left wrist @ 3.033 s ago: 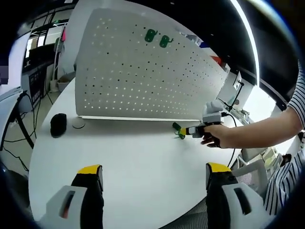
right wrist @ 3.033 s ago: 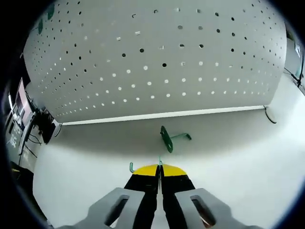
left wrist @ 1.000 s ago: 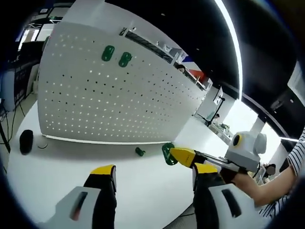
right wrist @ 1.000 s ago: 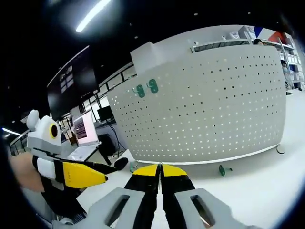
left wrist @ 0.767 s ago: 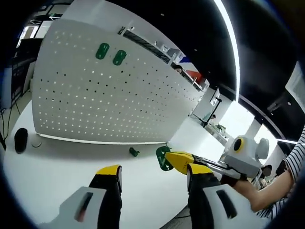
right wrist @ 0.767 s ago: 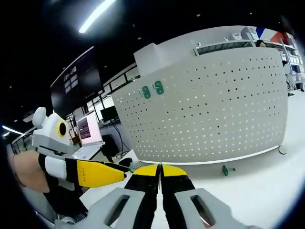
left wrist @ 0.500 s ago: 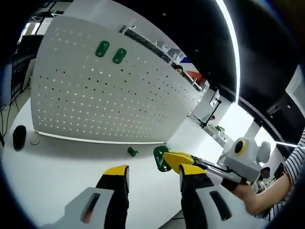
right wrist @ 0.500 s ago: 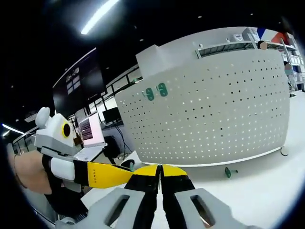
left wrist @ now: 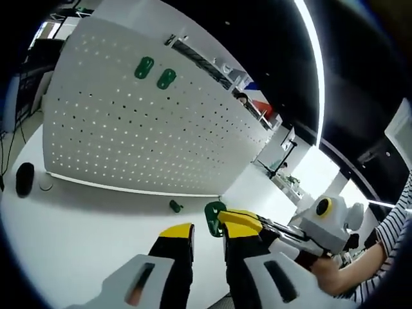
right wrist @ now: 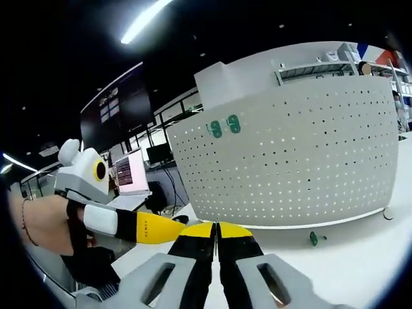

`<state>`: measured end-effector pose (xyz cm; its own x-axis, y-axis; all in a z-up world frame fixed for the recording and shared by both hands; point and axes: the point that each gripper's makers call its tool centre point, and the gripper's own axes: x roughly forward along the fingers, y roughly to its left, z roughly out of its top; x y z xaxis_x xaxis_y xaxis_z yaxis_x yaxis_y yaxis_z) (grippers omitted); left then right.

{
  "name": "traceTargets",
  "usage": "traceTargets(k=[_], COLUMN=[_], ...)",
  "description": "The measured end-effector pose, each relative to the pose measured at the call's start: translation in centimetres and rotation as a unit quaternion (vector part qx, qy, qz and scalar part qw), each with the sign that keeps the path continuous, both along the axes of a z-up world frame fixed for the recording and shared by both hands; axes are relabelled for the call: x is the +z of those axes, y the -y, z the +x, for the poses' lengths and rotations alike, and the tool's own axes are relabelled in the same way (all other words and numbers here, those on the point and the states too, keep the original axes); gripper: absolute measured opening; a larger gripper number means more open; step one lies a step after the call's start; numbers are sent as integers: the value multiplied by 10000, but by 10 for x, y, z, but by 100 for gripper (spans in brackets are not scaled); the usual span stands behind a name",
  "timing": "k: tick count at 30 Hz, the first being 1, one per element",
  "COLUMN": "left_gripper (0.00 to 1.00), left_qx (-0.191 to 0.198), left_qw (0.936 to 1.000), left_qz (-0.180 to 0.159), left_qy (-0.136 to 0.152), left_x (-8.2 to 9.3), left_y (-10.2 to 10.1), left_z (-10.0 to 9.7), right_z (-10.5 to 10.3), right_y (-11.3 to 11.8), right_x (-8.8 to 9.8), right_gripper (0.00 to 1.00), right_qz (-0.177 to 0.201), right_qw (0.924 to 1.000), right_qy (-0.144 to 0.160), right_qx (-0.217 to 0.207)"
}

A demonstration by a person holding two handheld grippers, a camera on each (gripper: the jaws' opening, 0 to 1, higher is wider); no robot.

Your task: Insert the hook assembly into the mounting plate slot until the hook locks in place.

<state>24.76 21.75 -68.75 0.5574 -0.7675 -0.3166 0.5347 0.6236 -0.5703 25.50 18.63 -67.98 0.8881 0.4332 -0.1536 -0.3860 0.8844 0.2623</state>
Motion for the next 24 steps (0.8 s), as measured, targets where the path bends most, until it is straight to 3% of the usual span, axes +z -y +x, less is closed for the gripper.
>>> traceTargets(k=[24], left_gripper=[9], left_qx=[-31], left_qw=[9996], left_qz=[-254], left_qy=[-148], left_x=[3], left_y=[1], left_z=[-5], right_z=[-6], right_y=[-13], right_x=[8], right_gripper=[0], right_qz=[-297], right_qw=[9990], right_qy=[249], right_qx=[242])
